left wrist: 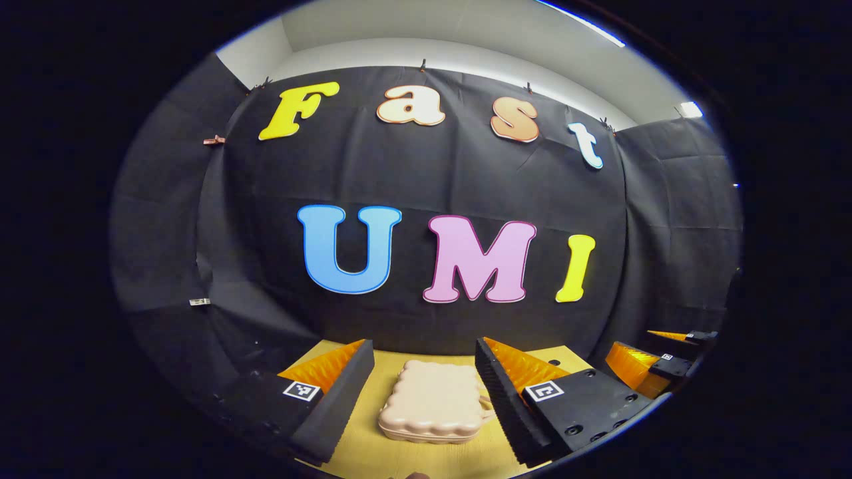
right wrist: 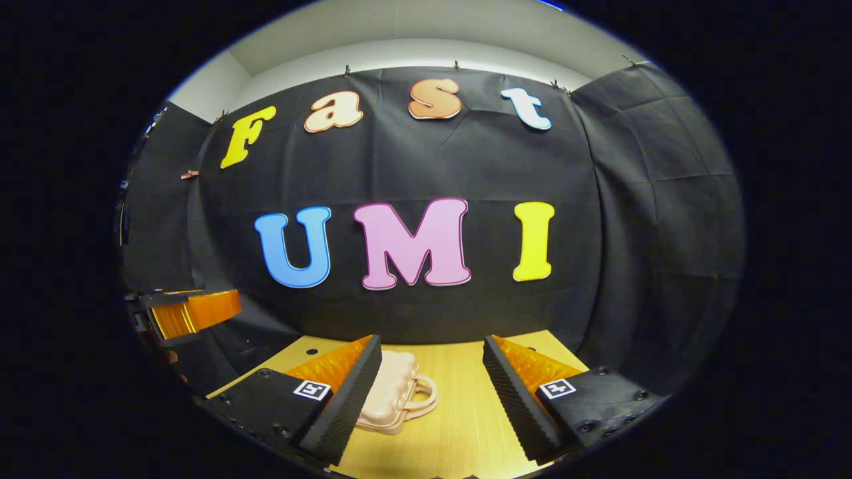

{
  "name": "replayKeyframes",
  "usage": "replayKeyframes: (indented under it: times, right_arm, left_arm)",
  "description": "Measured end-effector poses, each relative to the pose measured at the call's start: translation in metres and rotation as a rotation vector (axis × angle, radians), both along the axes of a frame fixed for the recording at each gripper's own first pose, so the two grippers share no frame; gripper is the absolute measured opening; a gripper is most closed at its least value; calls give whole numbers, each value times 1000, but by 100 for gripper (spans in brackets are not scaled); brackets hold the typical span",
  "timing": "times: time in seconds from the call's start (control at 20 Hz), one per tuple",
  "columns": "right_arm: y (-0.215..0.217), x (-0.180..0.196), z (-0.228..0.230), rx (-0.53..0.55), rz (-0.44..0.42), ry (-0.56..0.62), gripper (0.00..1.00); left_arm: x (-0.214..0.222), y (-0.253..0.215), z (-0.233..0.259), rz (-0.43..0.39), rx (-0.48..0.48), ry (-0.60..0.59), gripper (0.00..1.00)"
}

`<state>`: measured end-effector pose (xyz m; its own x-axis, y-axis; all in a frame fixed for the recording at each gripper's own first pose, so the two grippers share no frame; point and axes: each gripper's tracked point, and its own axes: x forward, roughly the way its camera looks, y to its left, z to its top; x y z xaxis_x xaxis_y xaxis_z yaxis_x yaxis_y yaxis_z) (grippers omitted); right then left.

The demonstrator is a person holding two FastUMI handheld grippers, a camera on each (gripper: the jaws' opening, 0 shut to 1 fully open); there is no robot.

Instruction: First open the suitcase, pack the skin care products into it, and then close the suitcase.

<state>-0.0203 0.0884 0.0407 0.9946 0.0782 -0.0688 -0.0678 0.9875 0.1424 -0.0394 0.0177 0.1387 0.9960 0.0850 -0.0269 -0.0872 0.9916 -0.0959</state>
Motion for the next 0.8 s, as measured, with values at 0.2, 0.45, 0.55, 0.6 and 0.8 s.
replayKeyframes:
  times: [0.2,0.45,0.55,0.6,0.8]
  right_arm:
    - [5,-8,-4,-10,-11,11,97]
    - [15,-14,9,-5,4,-27,97]
    - [14,-16,6,-7,-2,-22,97]
    - [14,-16,4,-4,-5,-16,97]
    - [12,-18,-8,11,-11,19,97]
  left_arm:
    - [-6,19,-21,23,37,38,96]
    - [-8,35,-32,52,28,55,100]
    - [-10,35,-33,54,33,54,96]
    - [-12,36,-34,51,32,48,96]
    - [-16,34,-43,46,37,34,96]
